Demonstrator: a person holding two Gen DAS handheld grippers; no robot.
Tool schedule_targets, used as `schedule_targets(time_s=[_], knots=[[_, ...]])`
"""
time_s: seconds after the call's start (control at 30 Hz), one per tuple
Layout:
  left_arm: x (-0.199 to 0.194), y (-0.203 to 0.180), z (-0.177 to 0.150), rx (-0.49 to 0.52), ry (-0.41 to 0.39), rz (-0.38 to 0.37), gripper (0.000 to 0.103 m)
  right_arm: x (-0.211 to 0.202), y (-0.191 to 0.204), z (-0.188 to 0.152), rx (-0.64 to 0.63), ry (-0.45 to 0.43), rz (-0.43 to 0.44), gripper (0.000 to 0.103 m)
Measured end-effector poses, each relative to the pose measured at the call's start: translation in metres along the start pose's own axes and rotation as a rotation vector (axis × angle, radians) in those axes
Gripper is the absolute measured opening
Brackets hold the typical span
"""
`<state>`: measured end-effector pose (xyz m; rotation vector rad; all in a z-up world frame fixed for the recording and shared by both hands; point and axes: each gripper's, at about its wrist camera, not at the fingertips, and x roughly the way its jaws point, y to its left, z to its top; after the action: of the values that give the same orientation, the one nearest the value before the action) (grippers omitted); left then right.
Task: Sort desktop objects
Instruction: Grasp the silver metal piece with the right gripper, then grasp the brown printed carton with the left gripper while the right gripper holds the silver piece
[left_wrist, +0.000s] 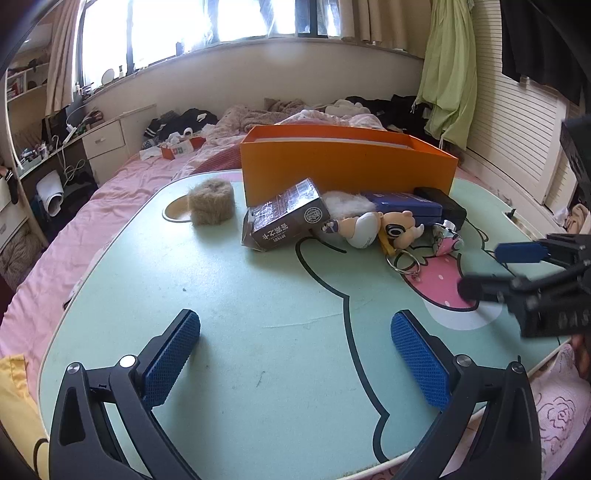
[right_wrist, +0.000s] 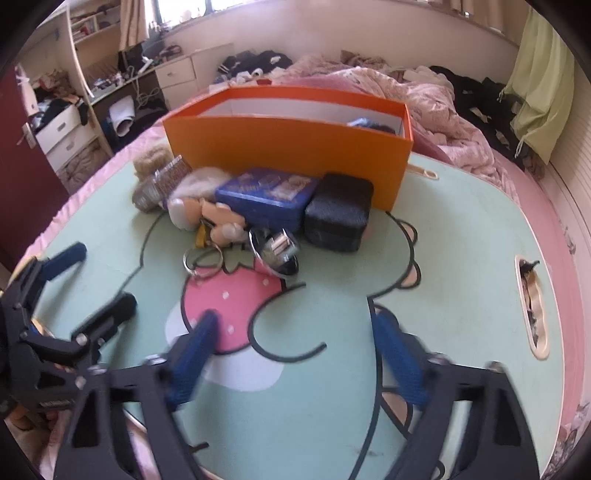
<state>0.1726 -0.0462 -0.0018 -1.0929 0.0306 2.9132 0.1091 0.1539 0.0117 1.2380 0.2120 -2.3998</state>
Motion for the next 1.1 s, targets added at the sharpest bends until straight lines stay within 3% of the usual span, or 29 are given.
schedule_targets(time_s=[0.33,0.4,0.47,0.7,0.8,0.97,1.03,1.1], knots=[[0.0,0.0,0.0,0.0,0.0,0.0,0.103,0.012,0.006,0.036,0.011,-0.027,0.02,0.078],[0.0,0.0,-0.001,0.0,0.0,-0.001,0.103,0.016,0.007,0.037,0.008,-0.019,0.022,0.069],[-0.001,0.0,-0.001,0.0,-0.001,0.0,0.103,0.018,0.005,0.035,0.02,-0.008,0.03,0.031],[-0.003,0.0,0.0,-0.003,-0.006,-0.016,0.103,0.003,-0.008,0.028,0.096,-0.061,0.083,0.029],[-0.007,0.009,0.001,-0.042,-0.018,-0.059,0.103,-0.006,-0.009,0.026,0.103,-0.093,0.093,0.029],[-0.016,0.018,0.019,-0.09,-0.062,-0.054,0.101,-0.01,-0.007,0.023,0.107,-0.106,0.102,0.029],[-0.015,0.023,0.033,-0.117,-0.052,-0.089,0.101,-0.009,-0.009,0.022,0.109,-0.102,0.106,0.029],[-0.007,0.035,0.052,-0.194,-0.012,-0.178,0.101,-0.007,-0.01,0.022,0.114,-0.099,0.111,0.029]])
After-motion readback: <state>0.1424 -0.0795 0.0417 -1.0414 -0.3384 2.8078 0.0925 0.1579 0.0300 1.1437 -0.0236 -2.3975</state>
